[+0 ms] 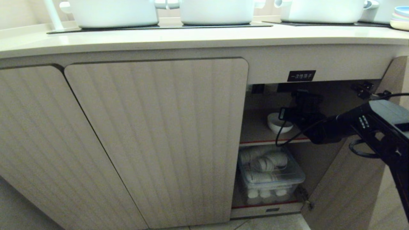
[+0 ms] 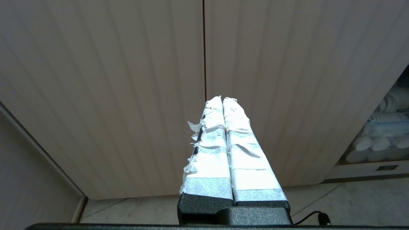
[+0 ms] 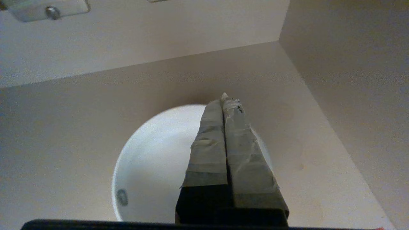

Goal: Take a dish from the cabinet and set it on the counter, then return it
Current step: Close the cabinet door

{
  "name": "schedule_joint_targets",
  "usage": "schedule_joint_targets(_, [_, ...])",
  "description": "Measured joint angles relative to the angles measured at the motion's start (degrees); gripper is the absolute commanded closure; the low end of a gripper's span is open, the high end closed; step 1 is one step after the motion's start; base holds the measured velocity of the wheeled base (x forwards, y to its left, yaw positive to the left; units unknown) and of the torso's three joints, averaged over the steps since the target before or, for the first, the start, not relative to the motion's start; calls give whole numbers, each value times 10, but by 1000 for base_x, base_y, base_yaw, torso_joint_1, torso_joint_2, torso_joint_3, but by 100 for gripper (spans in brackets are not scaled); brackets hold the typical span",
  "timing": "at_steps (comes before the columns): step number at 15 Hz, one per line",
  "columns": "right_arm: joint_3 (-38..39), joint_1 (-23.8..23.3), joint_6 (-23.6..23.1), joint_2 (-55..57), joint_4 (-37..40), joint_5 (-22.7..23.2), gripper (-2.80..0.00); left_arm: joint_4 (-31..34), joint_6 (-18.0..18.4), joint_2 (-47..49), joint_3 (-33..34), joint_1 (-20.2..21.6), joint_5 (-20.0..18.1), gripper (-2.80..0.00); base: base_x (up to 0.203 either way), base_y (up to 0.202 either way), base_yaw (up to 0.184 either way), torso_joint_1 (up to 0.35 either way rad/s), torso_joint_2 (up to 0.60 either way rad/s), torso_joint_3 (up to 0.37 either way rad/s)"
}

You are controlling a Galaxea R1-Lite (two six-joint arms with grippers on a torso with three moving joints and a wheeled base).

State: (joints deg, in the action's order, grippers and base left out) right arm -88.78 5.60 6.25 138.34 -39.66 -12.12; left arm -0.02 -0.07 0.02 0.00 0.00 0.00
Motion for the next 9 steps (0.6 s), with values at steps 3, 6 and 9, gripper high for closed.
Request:
schedule_joint_targets(3, [19,2,-2,-6,-20,5,0,0,0,0,0,0,0,0,0,0,0,0,0,0])
schedule_joint_targets(6, [32,4,-3,-13,-29,5,0,0,0,0,0,0,0,0,0,0,0,0,0,0])
schedule_joint_targets(9, [56,7,-3,-22,-54,6,0,0,0,0,0,0,0,0,0,0,0,0,0,0])
